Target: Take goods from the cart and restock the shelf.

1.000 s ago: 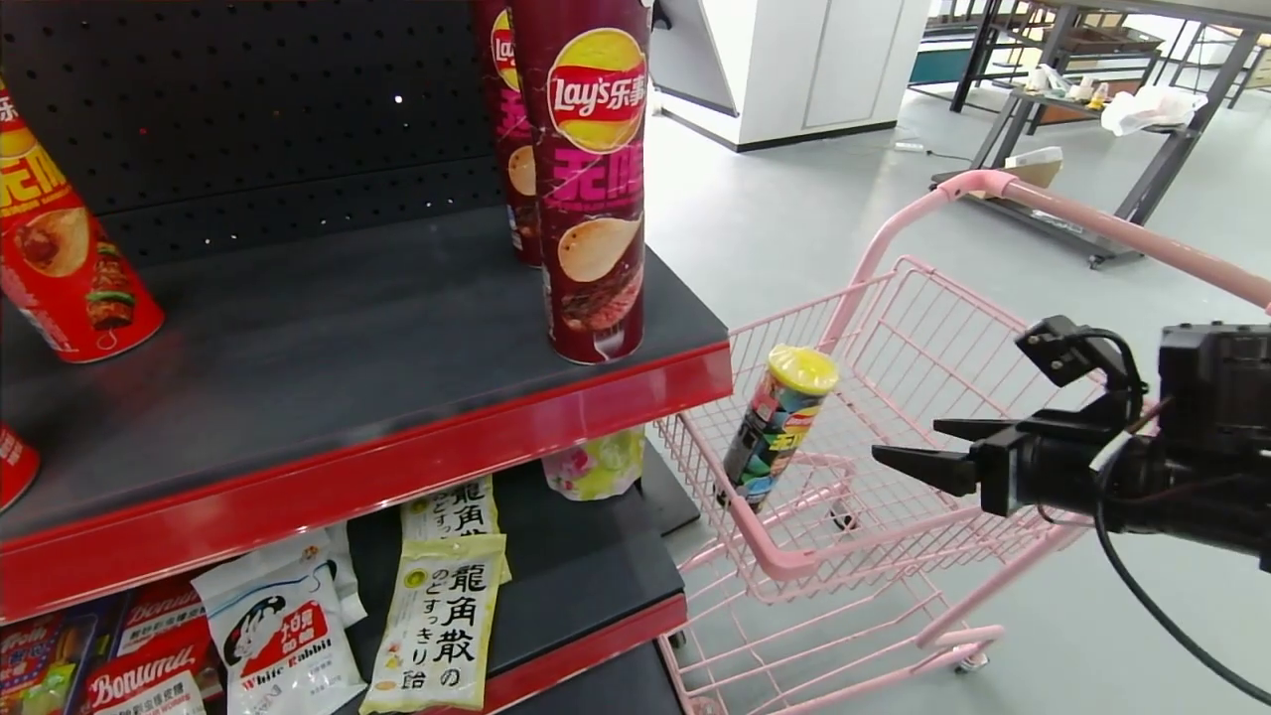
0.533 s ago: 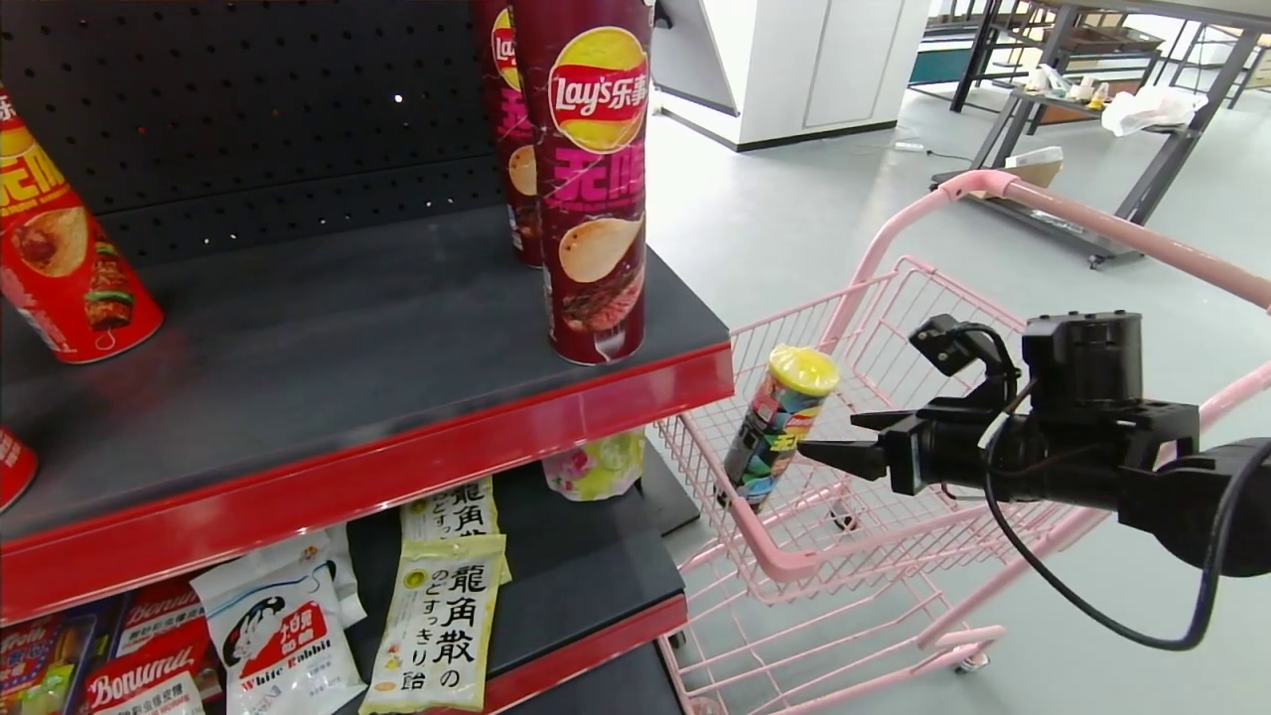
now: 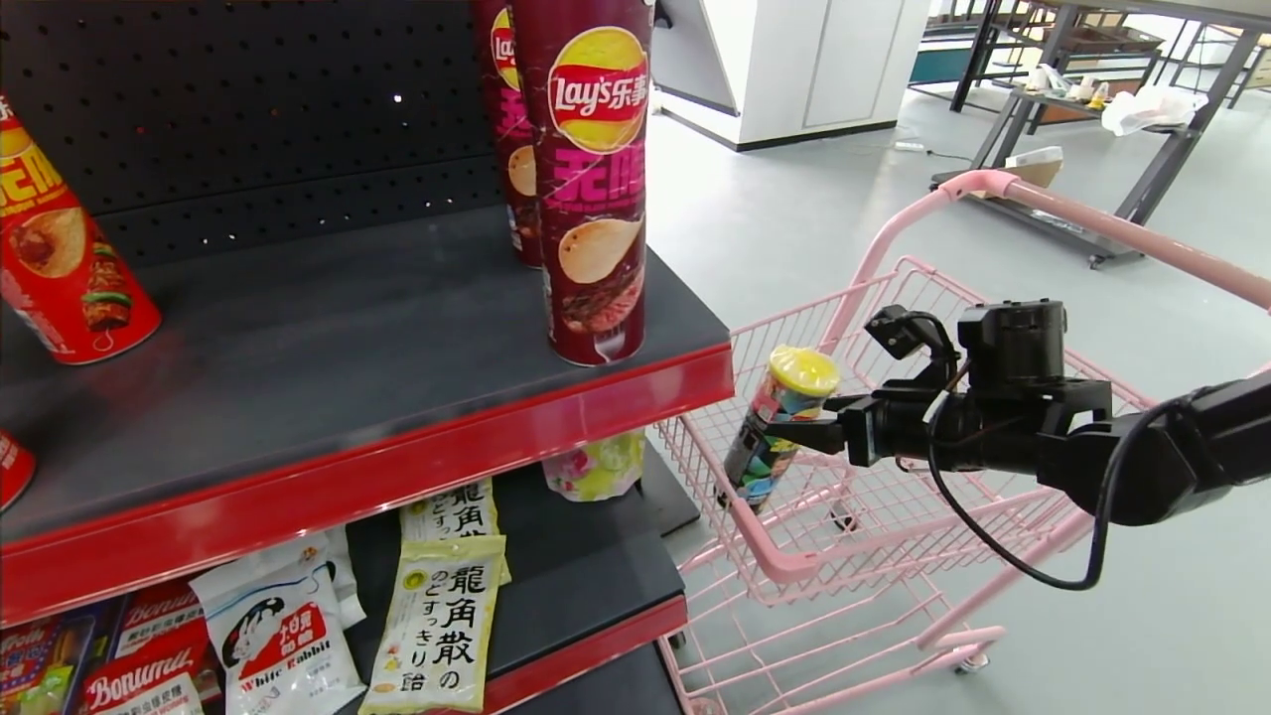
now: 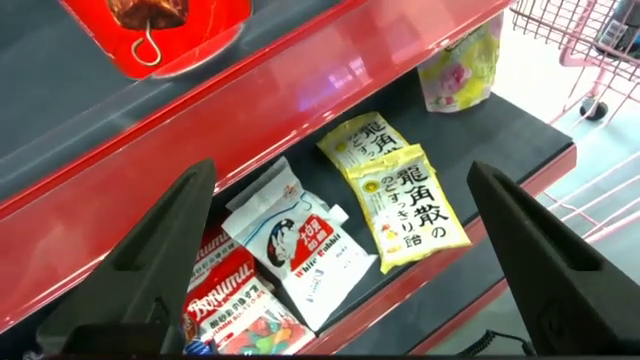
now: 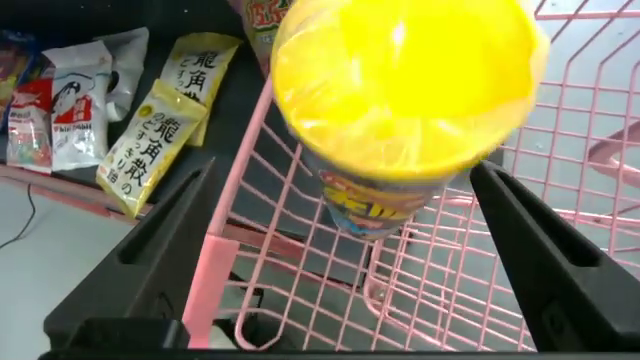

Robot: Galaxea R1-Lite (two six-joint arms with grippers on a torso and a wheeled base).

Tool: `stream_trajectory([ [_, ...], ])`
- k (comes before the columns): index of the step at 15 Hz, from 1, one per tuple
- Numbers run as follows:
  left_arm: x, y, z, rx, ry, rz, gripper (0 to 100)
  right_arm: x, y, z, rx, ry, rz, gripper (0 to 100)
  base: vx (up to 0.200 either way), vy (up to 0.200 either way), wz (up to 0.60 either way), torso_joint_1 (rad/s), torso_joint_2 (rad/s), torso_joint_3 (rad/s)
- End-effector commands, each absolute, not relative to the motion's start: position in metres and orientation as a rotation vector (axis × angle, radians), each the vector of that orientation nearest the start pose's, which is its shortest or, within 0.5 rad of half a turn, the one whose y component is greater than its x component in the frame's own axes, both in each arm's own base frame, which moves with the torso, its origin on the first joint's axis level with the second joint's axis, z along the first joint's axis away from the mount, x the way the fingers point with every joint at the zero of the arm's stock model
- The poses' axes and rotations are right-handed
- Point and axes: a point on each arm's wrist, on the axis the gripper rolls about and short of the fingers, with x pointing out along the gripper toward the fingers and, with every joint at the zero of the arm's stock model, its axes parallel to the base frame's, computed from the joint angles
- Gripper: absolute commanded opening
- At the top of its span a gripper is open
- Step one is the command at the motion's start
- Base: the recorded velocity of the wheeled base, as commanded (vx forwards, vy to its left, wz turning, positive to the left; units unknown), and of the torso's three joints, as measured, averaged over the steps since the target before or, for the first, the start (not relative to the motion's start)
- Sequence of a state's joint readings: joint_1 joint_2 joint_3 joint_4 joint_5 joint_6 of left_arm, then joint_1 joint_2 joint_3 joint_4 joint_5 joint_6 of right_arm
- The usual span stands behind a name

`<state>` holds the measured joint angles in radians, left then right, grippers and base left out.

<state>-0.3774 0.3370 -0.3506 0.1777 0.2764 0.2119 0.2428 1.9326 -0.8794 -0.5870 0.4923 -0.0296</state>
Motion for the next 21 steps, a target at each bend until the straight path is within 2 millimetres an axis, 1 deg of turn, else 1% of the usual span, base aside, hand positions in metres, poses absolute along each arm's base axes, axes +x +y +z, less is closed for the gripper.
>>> stream_trajectory([
  [1, -0.004, 0.008, 0.161, 0.268, 0.156, -0.118, 100, 0.349, 0.097, 0.111, 0.032, 0.458, 0.731, 100, 0.0, 0.0, 0.0, 0.0, 0.0, 0.0],
  [4, -0.002, 0.008, 0.162, 0.271, 0.165, -0.119, 100, 0.363, 0.101, 0.1, 0.028, 0.416, 0.731, 100, 0.0, 0.0, 0.0, 0.0, 0.0, 0.0],
  [9, 0.001, 0.006, 0.165, 0.275, 0.179, -0.121, 100, 0.375, 0.105, 0.092, 0.036, 0.413, 0.742, 100, 0.0, 0.0, 0.0, 0.0, 0.0, 0.0],
  [10, 0.001, 0.006, 0.164, 0.275, 0.179, -0.121, 100, 0.378, 0.107, 0.09, 0.037, 0.401, 0.753, 0, 0.0, 0.0, 0.0, 0.0, 0.0, 0.0],
  [11, 0.001, 0.006, 0.164, 0.274, 0.179, -0.119, 100, 0.383, 0.109, 0.083, 0.047, 0.398, 0.752, 0, 0.0, 0.0, 0.0, 0.0, 0.0, 0.0],
  [12, 0.001, 0.006, 0.165, 0.274, 0.179, -0.119, 100, 0.384, 0.109, 0.082, 0.055, 0.397, 0.753, 0, 0.0, 0.0, 0.0, 0.0, 0.0, 0.0],
  [14, 0.002, 0.006, 0.165, 0.277, 0.184, -0.12, 100, 0.382, 0.109, 0.087, 0.063, 0.389, 0.752, 0, 0.0, 0.0, 0.0, 0.0, 0.0, 0.0],
  [15, 0.002, 0.006, 0.165, 0.278, 0.188, -0.12, 100, 0.378, 0.109, 0.094, 0.055, 0.372, 0.751, 0, 0.0, 0.0, 0.0, 0.0, 0.0, 0.0],
  [16, 0.003, 0.006, 0.166, 0.277, 0.188, -0.119, 100, 0.37, 0.106, 0.108, 0.05, 0.345, 0.746, 0, 0.0, 0.0, 0.0, 0.0, 0.0, 0.0],
  [18, 0.004, 0.005, 0.168, 0.279, 0.19, -0.117, 100, 0.337, 0.094, 0.155, 0.032, 0.248, 0.725, 0, 0.0, 0.0, 0.0, 0.0, 0.0, 0.0],
  [20, 0.005, 0.005, 0.172, 0.277, 0.185, -0.121, 100, 0.312, 0.085, 0.183, 0.023, 0.181, 0.705, 0, 0.0, 0.0, 0.0, 0.0, 0.0, 0.0],
  [21, 0.008, 0.003, 0.178, 0.279, 0.191, -0.124, 100, 0.283, 0.075, 0.21, 0.017, 0.155, 0.667, 0, 0.0, 0.0, 0.0, 0.0, 0.0, 0.0],
])
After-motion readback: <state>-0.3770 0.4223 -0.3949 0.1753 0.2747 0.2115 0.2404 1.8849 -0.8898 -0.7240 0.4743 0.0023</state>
